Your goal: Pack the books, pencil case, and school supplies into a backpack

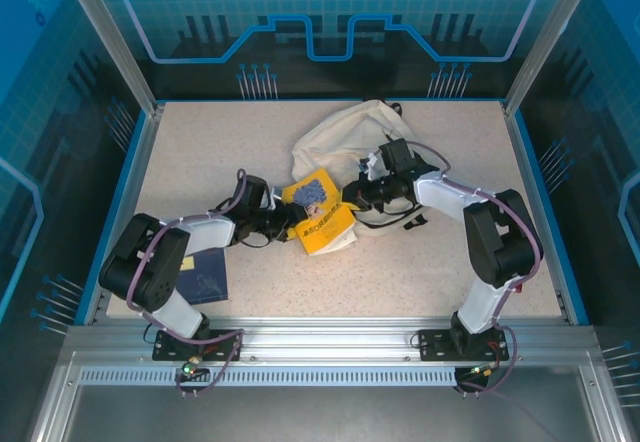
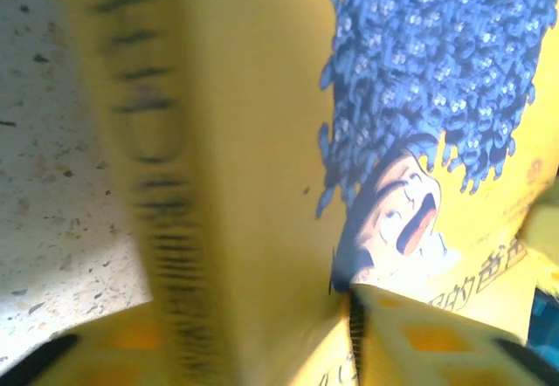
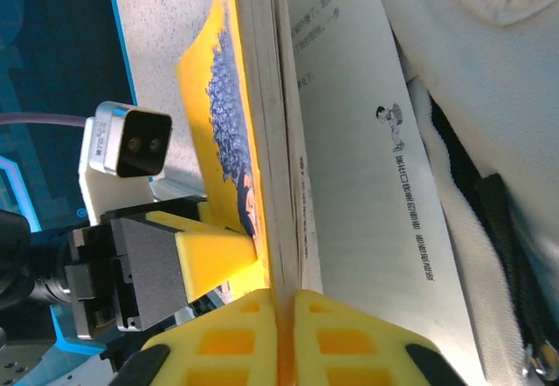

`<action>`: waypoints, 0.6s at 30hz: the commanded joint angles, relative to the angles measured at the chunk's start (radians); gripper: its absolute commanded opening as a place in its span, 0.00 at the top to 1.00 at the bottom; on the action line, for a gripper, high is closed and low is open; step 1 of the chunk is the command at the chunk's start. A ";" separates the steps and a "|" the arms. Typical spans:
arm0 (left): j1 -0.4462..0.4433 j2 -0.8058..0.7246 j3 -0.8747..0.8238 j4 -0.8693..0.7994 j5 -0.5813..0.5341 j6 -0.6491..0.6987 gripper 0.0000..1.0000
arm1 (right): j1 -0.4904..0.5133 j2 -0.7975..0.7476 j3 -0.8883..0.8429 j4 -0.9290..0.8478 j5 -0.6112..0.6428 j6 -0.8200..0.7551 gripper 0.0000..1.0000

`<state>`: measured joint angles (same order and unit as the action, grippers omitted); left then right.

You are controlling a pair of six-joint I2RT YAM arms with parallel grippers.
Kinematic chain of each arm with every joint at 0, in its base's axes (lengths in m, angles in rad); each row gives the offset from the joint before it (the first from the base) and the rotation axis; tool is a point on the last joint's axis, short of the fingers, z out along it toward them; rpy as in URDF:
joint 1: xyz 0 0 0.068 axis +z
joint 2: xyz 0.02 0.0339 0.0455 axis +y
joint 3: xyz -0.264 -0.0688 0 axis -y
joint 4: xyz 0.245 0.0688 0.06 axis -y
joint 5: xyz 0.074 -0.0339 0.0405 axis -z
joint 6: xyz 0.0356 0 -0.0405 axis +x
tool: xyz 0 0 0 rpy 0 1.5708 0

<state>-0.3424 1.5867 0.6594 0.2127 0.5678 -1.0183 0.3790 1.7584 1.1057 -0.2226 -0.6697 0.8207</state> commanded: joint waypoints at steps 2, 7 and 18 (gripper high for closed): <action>0.005 -0.120 0.026 -0.111 -0.072 0.054 0.73 | -0.013 -0.089 0.006 -0.080 0.059 -0.072 0.66; 0.005 -0.270 0.039 -0.325 -0.210 0.135 0.85 | -0.015 -0.176 -0.006 -0.169 0.197 -0.126 0.30; 0.005 -0.525 0.160 -0.439 -0.345 0.199 0.88 | -0.019 -0.398 -0.172 0.013 0.250 0.035 0.06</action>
<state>-0.3428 1.1023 0.7410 -0.2817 0.2466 -0.8536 0.3710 1.4120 0.9855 -0.3065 -0.4179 0.7727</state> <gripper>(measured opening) 0.184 0.932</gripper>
